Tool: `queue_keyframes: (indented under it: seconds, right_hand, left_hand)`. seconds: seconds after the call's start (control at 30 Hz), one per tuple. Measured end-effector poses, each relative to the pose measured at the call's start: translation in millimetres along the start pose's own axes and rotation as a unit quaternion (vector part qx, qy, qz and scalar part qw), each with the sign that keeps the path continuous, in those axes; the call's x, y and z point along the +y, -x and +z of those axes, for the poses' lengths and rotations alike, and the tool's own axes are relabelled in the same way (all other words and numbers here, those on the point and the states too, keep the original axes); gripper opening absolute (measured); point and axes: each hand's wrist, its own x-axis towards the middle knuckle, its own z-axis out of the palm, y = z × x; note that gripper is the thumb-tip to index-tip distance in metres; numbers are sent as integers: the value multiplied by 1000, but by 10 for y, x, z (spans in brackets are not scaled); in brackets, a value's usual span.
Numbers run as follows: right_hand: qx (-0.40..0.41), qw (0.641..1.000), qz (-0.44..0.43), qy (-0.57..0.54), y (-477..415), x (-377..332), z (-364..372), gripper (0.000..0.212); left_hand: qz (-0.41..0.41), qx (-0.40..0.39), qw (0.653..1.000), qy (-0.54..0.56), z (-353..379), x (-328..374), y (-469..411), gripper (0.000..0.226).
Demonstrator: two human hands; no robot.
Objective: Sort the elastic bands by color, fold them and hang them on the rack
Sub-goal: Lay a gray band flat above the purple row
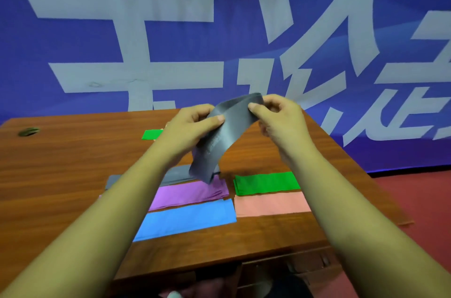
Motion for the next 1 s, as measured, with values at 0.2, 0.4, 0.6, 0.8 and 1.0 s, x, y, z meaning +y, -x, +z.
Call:
queue_keyframes:
  seconds: [0.2,0.4,0.6,0.8,1.0]
  right_hand:
    - [-31,949,225,-219,673,172,183,16]
    - [-44,916,239,-319,1087,255,353,26]
    - [-53,994,85,-32,1155,126,320,25]
    - [-85,996,27,-4,994,-165,265,17]
    - [-60,989,115,-70,880,-67,2,16]
  left_hand:
    - [-64,3,997,31,162,-164,523,10]
    - [-83,-55,995,30,158,-150,800,13]
    - [-150,-87,985,22,58,-358,1096,31]
    - [-206,-157,965,-40,-104,-580,1339,28]
    - [-186,-162,959,137,-313,-613,1440,35]
